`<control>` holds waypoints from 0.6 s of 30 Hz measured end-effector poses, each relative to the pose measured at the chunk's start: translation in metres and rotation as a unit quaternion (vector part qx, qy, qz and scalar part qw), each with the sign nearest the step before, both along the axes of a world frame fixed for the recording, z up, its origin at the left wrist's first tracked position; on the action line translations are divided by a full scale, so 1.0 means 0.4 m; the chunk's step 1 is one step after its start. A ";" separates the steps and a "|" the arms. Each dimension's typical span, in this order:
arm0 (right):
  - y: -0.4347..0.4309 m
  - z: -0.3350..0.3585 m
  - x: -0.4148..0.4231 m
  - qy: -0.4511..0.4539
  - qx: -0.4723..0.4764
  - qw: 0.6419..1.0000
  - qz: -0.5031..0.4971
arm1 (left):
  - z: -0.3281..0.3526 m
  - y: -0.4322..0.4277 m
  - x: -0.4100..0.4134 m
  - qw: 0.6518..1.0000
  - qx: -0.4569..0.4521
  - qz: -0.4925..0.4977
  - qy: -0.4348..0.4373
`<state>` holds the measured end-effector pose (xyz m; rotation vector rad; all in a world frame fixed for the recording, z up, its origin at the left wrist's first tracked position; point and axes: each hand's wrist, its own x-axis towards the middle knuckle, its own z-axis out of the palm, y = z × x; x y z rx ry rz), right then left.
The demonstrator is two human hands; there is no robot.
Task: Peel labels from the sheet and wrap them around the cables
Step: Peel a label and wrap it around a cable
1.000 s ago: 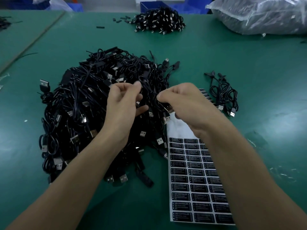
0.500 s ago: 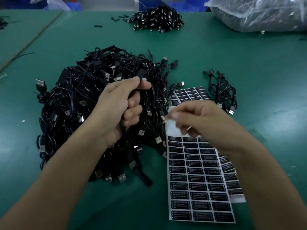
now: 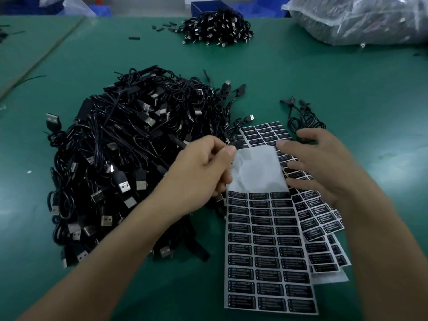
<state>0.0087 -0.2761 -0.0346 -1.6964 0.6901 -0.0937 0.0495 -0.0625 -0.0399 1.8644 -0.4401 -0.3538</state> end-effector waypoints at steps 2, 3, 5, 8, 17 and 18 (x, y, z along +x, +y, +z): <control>-0.006 0.002 0.000 -0.018 0.090 0.996 -0.022 | -0.024 -0.009 -0.011 0.998 0.054 -0.011 -0.035; -0.009 -0.001 -0.002 -0.028 0.121 0.992 -0.023 | -0.035 -0.013 -0.017 0.996 0.075 -0.015 -0.050; -0.013 -0.008 -0.010 -0.025 0.139 0.990 0.015 | -0.050 -0.019 -0.029 0.992 0.096 -0.008 -0.083; -0.005 -0.022 -0.021 0.015 0.101 0.988 0.116 | -0.056 -0.021 -0.035 0.990 0.092 0.016 -0.107; 0.037 -0.061 -0.033 0.002 0.072 0.988 0.138 | -0.059 -0.019 -0.026 0.986 0.115 -0.023 -0.120; 0.036 -0.063 -0.034 -0.004 0.077 0.988 0.134 | -0.058 -0.018 -0.024 0.987 0.112 -0.027 -0.117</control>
